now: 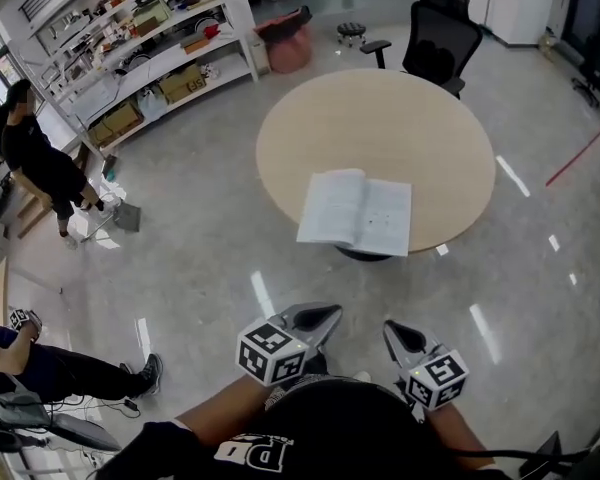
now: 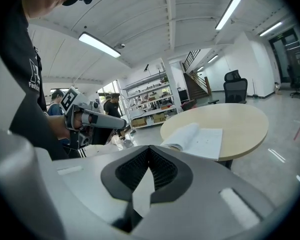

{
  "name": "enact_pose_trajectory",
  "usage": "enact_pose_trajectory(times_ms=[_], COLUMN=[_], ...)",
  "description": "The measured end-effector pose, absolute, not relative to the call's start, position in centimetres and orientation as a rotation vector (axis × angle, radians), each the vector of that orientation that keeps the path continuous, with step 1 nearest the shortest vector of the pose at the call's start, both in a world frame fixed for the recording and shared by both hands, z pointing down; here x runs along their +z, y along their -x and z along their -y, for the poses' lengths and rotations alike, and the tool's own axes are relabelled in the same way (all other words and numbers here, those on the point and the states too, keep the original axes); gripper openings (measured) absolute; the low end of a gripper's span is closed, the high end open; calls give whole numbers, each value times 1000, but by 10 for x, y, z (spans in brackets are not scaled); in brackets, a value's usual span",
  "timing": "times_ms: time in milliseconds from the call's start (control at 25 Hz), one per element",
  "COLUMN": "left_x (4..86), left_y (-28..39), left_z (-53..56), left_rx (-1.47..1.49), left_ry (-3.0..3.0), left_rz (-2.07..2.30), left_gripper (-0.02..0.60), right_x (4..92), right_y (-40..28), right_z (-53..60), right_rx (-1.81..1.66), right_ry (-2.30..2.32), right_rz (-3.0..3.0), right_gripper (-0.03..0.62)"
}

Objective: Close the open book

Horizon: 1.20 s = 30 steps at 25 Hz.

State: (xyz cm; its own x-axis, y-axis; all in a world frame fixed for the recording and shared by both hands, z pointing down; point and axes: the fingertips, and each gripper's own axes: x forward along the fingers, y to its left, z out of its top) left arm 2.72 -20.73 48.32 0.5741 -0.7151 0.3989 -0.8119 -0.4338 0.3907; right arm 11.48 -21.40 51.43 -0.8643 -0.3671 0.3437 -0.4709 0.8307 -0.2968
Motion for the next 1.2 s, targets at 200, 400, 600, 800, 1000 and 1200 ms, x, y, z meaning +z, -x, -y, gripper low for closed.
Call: enact_pose_trajectory(times_ms=[200,400,600,800,1000,1200], left_x=[478,482,488,501,535,573], left_y=[-1,36,80,125,174,207], left_z=[252,286,309,327,339,356], left_rx=[198,171,153,140,131,48], left_ry=[-2305,-2316,-2308,-2275,-2180,-2003], left_rz=[1173,1146,1131,1140,1171,1188], left_gripper=[8,6,8,8,8,8], right_x=[506,508,513,521,522,524], right_y=[-86,-48,-16,10,42,46], right_z=[250,278,301,324,329,329], right_rx=[511,478,472,484,464,437], right_ry=[-670,-673,-710,-750,-719,-701], right_rz=[2720,2691,2650,2609,2598,2565], right_gripper=[8,8,8,8,8,8])
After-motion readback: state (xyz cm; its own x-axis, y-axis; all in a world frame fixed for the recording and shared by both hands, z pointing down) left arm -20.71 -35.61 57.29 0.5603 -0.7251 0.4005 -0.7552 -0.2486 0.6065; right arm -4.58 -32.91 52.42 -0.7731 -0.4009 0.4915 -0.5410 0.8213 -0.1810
